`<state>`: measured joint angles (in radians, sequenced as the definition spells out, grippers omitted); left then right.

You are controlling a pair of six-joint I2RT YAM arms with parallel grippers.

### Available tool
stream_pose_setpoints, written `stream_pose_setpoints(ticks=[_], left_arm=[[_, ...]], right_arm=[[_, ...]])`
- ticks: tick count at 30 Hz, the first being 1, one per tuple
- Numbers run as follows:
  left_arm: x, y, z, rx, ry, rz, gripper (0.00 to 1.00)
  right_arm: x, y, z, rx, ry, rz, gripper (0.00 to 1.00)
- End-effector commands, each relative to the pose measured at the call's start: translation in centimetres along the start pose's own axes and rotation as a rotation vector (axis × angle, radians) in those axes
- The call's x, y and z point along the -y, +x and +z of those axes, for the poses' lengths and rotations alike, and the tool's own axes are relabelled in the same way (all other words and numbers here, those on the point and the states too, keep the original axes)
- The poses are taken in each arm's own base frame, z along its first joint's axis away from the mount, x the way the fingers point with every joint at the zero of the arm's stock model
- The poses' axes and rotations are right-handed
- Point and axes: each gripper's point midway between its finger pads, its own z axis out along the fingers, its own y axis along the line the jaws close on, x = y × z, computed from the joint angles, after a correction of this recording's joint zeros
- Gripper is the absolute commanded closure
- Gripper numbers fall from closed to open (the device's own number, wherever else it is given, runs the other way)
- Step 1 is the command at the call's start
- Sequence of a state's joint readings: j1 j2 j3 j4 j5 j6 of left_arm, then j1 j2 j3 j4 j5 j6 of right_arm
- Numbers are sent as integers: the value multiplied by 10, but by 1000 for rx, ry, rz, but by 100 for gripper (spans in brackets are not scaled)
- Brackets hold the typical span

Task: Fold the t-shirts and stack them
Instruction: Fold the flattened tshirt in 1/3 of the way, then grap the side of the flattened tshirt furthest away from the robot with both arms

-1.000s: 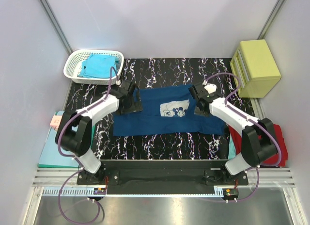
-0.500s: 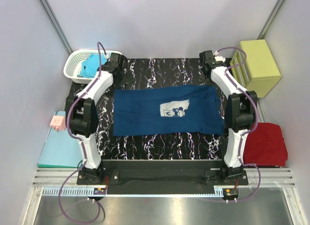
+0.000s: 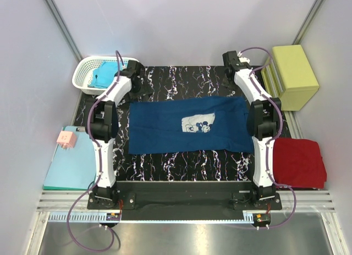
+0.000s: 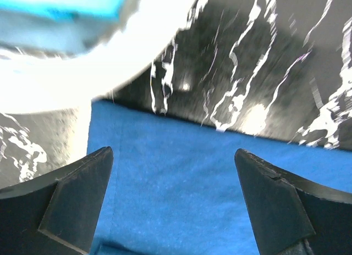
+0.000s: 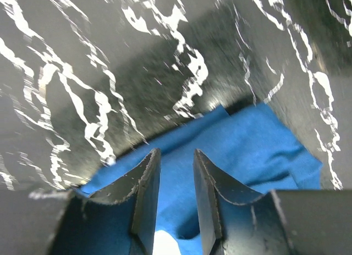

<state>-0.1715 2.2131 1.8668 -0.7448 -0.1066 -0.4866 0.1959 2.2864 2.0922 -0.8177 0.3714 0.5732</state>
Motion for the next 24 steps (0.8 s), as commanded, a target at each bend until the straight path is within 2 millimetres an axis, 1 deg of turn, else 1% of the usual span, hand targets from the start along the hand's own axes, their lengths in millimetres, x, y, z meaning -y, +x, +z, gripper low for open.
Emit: stream_pose_setpoints(ticks=[1, 3, 4, 5, 7, 9, 14, 18, 19, 21, 22, 24], left_arm=[[12, -34, -13, 75, 54, -4, 1], [11, -37, -8, 73, 50, -7, 1], [13, -41, -9, 82, 55, -8, 1], [13, -41, -8, 79, 58, -10, 1], [14, -39, -4, 67, 61, -14, 1], [14, -35, 1, 52, 64, -14, 1], [11, -24, 9, 22, 55, -15, 1], [14, -18, 11, 1, 68, -26, 1], [15, -15, 11, -4, 69, -23, 1], [18, -8, 11, -19, 75, -18, 1], [19, -7, 8, -20, 80, -20, 1], [26, -2, 3, -24, 91, -13, 1]], right_arm=[[-9, -22, -2, 33, -33, 9, 62], [-10, -24, 7, 26, -39, 17, 62], [-8, -25, 10, 20, -41, 20, 62], [-11, -24, 16, 8, -52, 25, 62], [-9, -23, 21, -2, -49, 29, 62], [-8, -18, 29, -22, -45, 26, 62], [-3, -1, 41, -64, -26, 15, 62], [-2, 6, 43, -82, -28, 11, 63], [-2, 12, 45, -96, -29, 6, 63], [0, 15, 45, -105, -24, 2, 63], [3, 22, 47, -121, -17, -1, 63], [3, 24, 45, -116, -25, -2, 63]])
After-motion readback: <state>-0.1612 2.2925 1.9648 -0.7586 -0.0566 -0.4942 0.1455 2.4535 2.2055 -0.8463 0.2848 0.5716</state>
